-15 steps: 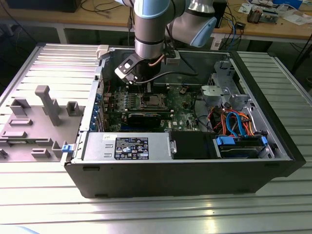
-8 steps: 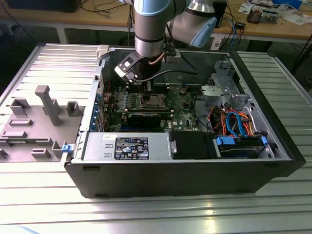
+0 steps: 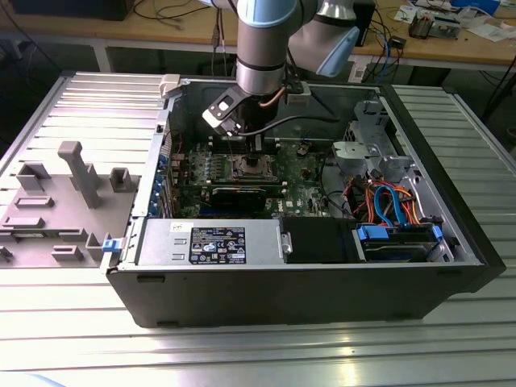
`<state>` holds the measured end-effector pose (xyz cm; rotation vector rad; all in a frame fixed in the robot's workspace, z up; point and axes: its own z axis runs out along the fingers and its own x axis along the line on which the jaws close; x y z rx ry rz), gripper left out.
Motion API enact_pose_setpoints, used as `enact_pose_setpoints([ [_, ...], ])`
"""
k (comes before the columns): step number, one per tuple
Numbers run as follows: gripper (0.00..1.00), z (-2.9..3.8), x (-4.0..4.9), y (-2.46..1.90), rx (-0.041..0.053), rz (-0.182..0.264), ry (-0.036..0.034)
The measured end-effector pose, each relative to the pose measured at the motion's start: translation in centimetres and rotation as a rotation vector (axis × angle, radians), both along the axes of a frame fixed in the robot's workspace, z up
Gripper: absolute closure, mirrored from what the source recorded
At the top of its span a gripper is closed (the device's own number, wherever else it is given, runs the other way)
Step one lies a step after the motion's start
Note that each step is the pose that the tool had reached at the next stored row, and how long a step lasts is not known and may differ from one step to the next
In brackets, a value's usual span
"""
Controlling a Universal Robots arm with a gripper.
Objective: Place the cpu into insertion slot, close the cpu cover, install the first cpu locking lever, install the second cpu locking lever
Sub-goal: 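Close the cpu cover, then install the first cpu locking lever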
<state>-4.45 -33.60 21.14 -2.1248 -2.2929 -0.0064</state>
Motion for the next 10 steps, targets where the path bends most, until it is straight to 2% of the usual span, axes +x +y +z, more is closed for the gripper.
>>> enact_pose_setpoints([
  [10,0.89,0.20,0.35,0.01,0.0001,0.000,-0.0001],
])
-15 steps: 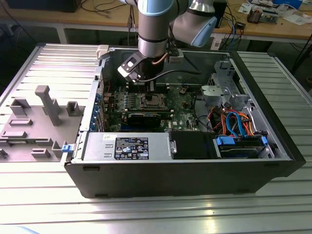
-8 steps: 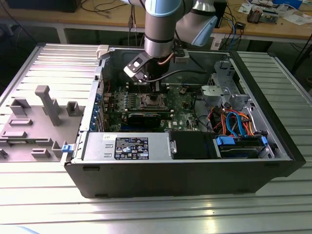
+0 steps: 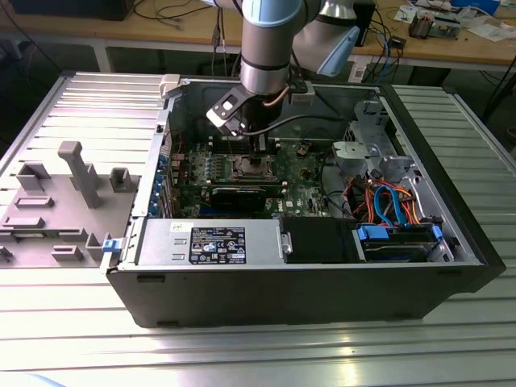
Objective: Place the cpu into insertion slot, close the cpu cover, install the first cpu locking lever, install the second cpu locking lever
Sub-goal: 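Install the first cpu locking lever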
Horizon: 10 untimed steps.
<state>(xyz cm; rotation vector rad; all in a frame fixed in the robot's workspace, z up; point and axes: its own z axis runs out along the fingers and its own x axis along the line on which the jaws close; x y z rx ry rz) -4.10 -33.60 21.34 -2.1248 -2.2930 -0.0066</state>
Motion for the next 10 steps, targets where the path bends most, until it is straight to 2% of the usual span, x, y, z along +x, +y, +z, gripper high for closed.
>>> enact_pose_setpoints([
  [10,0.89,0.88,0.00,0.00,-0.0003,0.000,0.0000],
])
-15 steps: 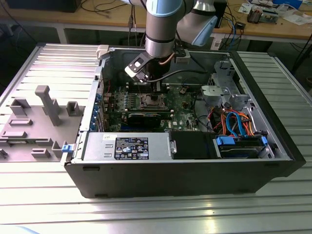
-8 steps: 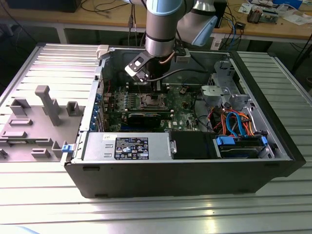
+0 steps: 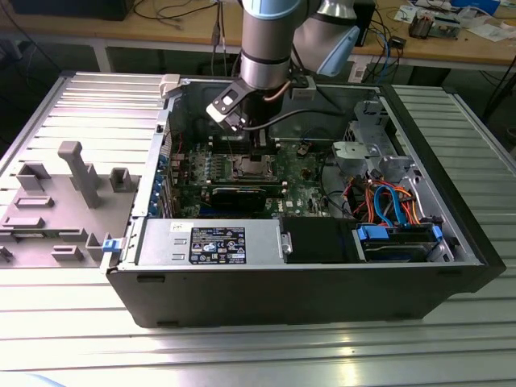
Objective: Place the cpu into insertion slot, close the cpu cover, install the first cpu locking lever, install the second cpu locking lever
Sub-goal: 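Install the first cpu locking lever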
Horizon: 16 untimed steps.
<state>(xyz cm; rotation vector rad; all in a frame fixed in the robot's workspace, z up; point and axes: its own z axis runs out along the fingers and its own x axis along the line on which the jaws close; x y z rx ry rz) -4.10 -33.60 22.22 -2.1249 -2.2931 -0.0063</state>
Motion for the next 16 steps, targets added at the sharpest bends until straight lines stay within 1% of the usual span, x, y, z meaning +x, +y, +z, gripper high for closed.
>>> enact_pose_setpoints([
  [2,0.89,0.30,0.00,0.00,-0.0001,0.000,0.0000],
  [5,0.89,0.42,0.00,0.00,0.0001,0.000,-0.0001],
  [16,0.89,0.47,0.00,0.00,-0.0001,0.000,-0.0002],
])
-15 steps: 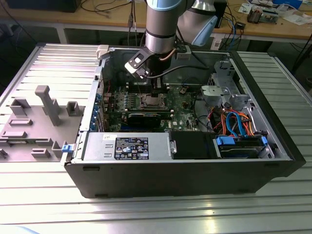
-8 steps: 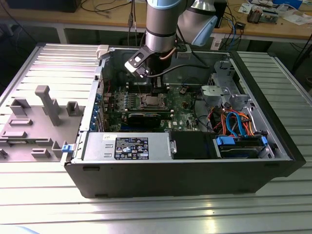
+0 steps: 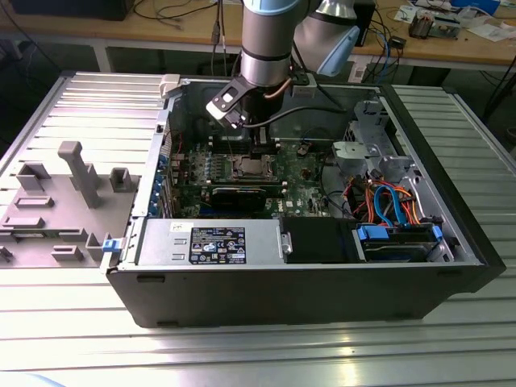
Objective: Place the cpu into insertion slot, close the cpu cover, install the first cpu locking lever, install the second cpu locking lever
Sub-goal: 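Install the first cpu locking lever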
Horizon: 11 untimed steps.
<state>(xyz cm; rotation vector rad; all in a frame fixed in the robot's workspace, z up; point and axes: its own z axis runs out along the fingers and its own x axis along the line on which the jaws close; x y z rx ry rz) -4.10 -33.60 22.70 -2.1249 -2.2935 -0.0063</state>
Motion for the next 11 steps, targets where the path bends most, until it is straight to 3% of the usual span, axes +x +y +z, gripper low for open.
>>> enact_pose_setpoints([
  [7,0.89,0.52,-0.01,0.00,0.0003,0.000,-0.0006],
  [11,0.89,1.16,-0.01,0.00,0.0002,0.000,-0.0009],
])
